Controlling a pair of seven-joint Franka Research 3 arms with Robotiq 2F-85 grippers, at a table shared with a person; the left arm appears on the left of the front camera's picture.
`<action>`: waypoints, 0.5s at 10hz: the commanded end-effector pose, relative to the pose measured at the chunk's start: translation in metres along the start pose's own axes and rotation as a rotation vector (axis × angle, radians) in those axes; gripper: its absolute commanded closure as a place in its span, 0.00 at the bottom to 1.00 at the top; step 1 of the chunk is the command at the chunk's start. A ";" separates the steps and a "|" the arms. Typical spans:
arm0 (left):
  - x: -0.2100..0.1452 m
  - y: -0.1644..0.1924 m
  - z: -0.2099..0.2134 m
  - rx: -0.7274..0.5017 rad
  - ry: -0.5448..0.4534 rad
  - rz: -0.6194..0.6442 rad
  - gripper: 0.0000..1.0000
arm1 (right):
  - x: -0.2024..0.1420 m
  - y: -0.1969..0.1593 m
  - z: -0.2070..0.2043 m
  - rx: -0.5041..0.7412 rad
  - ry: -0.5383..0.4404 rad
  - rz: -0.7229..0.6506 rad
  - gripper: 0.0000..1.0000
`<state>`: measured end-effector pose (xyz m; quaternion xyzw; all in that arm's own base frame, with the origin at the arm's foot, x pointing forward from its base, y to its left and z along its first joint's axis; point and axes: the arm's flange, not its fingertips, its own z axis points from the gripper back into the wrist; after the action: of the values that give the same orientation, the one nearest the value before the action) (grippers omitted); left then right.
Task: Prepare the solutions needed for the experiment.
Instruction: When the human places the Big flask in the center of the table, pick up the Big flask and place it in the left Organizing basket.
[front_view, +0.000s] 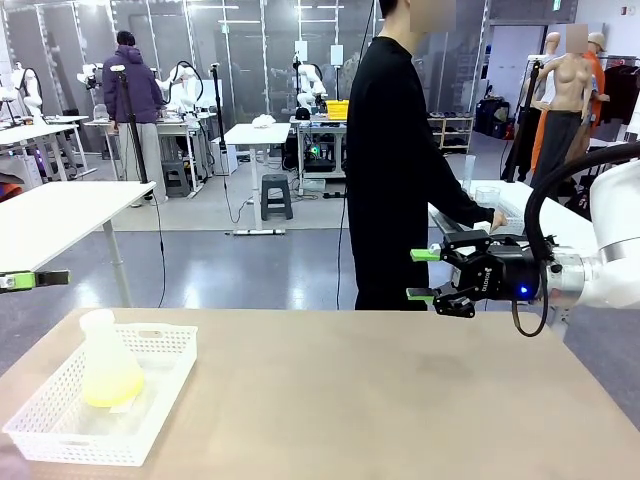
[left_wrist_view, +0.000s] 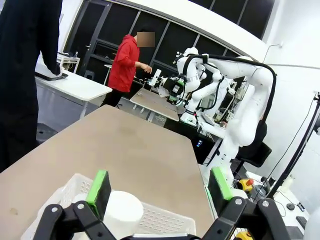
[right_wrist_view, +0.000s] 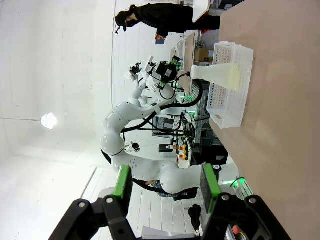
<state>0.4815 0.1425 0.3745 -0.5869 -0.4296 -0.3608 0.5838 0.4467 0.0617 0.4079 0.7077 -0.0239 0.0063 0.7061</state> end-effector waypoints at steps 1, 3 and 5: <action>0.013 -0.023 -0.019 0.024 0.008 0.074 0.00 | 0.001 0.001 -0.001 0.003 0.001 0.009 0.30; 0.011 -0.052 -0.028 0.028 -0.004 0.343 0.00 | 0.001 0.001 -0.001 0.003 0.001 0.009 0.30; 0.003 -0.070 -0.042 -0.052 -0.044 0.613 0.00 | 0.001 0.001 -0.001 0.003 0.001 0.009 0.30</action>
<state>0.4299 0.1060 0.3965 -0.6931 -0.2745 -0.2109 0.6322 0.4467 0.0617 0.4079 0.7077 -0.0238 0.0062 0.7061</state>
